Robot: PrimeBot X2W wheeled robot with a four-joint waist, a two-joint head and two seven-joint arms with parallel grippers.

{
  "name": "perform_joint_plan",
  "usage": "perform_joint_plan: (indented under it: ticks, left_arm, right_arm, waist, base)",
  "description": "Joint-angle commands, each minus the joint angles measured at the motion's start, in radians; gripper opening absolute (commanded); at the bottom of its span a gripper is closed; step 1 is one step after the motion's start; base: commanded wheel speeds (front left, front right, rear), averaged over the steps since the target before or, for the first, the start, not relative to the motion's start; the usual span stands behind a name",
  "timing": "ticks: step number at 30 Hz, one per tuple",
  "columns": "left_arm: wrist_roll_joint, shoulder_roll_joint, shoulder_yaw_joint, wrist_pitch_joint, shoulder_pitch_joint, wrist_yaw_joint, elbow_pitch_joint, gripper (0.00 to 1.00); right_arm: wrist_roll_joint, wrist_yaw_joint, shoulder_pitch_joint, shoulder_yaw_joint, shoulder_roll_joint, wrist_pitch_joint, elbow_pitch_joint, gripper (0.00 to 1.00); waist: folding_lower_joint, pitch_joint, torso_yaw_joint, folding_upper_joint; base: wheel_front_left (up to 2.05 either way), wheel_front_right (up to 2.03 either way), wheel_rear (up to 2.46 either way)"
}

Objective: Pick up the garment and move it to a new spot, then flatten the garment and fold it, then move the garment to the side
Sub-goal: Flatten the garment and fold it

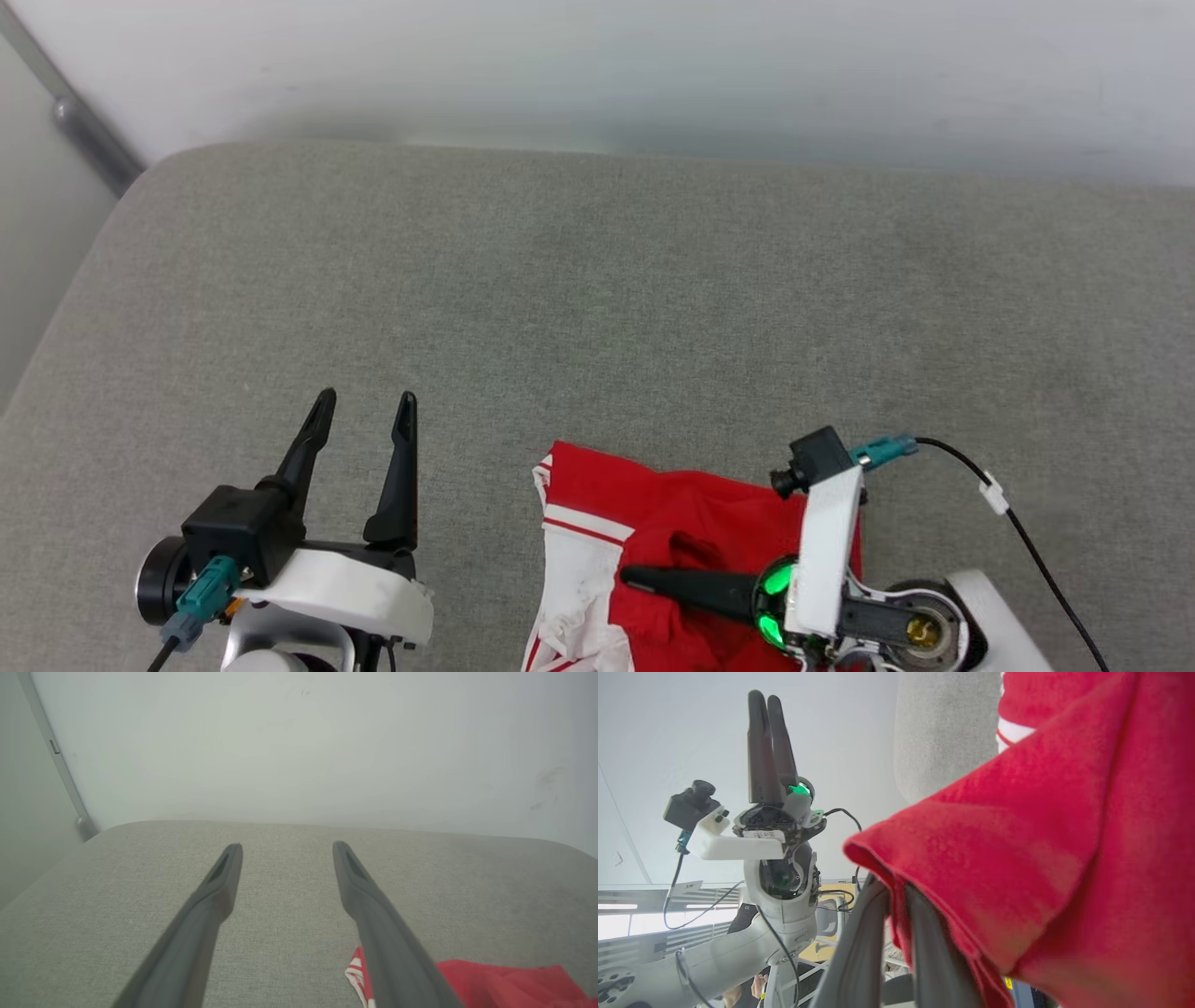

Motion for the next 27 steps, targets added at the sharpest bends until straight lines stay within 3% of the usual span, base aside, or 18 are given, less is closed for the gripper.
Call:
perform_joint_plan:
  ticks: [1, 3, 5, 6, 7, 8, 17, 24, 27]
  left_arm:
    - [0.003, -0.007, -0.002, -0.007, -0.015, -0.005, 0.005, 1.00]
    - [0.002, -0.015, -0.003, -0.012, -0.026, -0.009, 0.012, 1.00]
    - [0.004, -0.024, -0.003, -0.015, -0.033, -0.015, 0.021, 1.00]
    - [0.006, -0.027, -0.004, -0.018, -0.035, -0.017, 0.026, 1.00]
    - [0.005, -0.030, -0.004, -0.021, -0.037, -0.019, 0.031, 1.00]
    - [0.005, -0.033, -0.004, -0.021, -0.040, -0.022, 0.035, 1.00]
    - [0.005, -0.033, -0.001, -0.029, -0.035, -0.032, 0.065, 1.00]
    - [0.000, -0.024, 0.003, -0.027, -0.005, -0.020, 0.066, 1.00]
    - [-0.001, -0.020, 0.005, -0.026, 0.008, -0.012, 0.063, 1.00]
  right_arm:
    - [-0.025, 0.000, -0.031, 0.027, 0.001, -0.032, 0.024, 0.00]
    - [-0.044, 0.000, -0.056, 0.070, 0.001, -0.077, 0.064, 0.00]
    - [-0.063, 0.000, -0.083, 0.111, 0.001, -0.108, 0.102, 0.18]
    - [-0.068, 0.000, -0.095, 0.121, 0.001, -0.131, 0.119, 0.47]
    - [-0.069, 0.000, -0.104, 0.134, 0.000, -0.149, 0.135, 0.95]
    - [-0.064, 0.000, -0.110, 0.151, 0.001, -0.163, 0.146, 1.00]
    - [-0.091, 0.000, -0.166, 0.218, -0.001, -0.289, 0.122, 1.00]
    - [-0.332, 0.000, -0.150, 0.269, -0.110, -0.423, 0.007, 1.00]
    - [-0.496, 0.000, -0.138, 0.250, -0.184, -0.493, -0.009, 1.00]
  waist:
    - [0.0000, 0.023, 0.015, 0.0000]
    - [0.0000, 0.037, 0.021, 0.0000]
    - [0.0000, 0.049, 0.025, 0.0000]
    - [0.0000, 0.054, 0.026, 0.0000]
    - [0.0000, 0.057, 0.026, 0.0000]
    - [0.0000, 0.059, 0.026, 0.0000]
    - [0.0000, 0.035, 0.004, 0.0000]
    - [0.0000, -0.004, -0.030, 0.0000]
    - [0.0000, -0.022, -0.046, 0.0000]
  base:
    - [0.00, 0.00, 0.00]
    - [0.00, 0.00, 0.00]
    - [0.00, 0.00, 0.00]
    - [0.00, 0.00, 0.00]
    - [0.00, 0.00, 0.00]
    - [0.00, 0.00, 0.00]
    - [0.00, 0.00, 0.00]
    - [0.00, 0.00, 0.00]
    - [0.00, 0.00, 0.00]
